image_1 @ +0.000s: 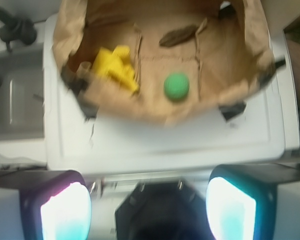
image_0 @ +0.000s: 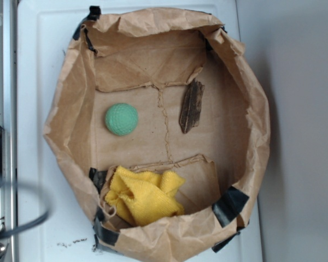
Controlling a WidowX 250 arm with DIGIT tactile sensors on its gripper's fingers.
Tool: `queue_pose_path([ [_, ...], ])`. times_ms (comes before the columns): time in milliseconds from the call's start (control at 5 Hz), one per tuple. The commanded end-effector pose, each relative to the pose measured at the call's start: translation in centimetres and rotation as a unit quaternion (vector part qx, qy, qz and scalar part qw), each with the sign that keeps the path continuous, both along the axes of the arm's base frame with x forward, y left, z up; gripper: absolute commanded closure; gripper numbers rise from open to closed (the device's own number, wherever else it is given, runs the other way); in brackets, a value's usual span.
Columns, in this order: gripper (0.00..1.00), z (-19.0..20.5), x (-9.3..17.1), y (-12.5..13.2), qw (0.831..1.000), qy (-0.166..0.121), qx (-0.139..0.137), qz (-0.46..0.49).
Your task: Grab the green ball.
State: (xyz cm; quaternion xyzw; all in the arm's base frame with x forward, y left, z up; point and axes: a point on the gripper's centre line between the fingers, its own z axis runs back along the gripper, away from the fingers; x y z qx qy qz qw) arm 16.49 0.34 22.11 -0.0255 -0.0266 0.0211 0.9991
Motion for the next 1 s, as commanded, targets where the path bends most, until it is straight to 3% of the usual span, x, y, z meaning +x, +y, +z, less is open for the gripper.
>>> queue_pose_path([
  [0, 0.0, 2.0, 10.0, 4.8, 0.999, -0.003, 0.02, 0.036],
  [400, 0.0, 2.0, 10.0, 4.8, 0.999, -0.003, 0.02, 0.036],
  [600, 0.0, -3.0, 10.0, 3.3, 0.998, -0.039, 0.021, -0.038],
  [800, 0.0, -8.0, 7.9, 0.5, 0.99, -0.062, 0.025, -0.128],
])
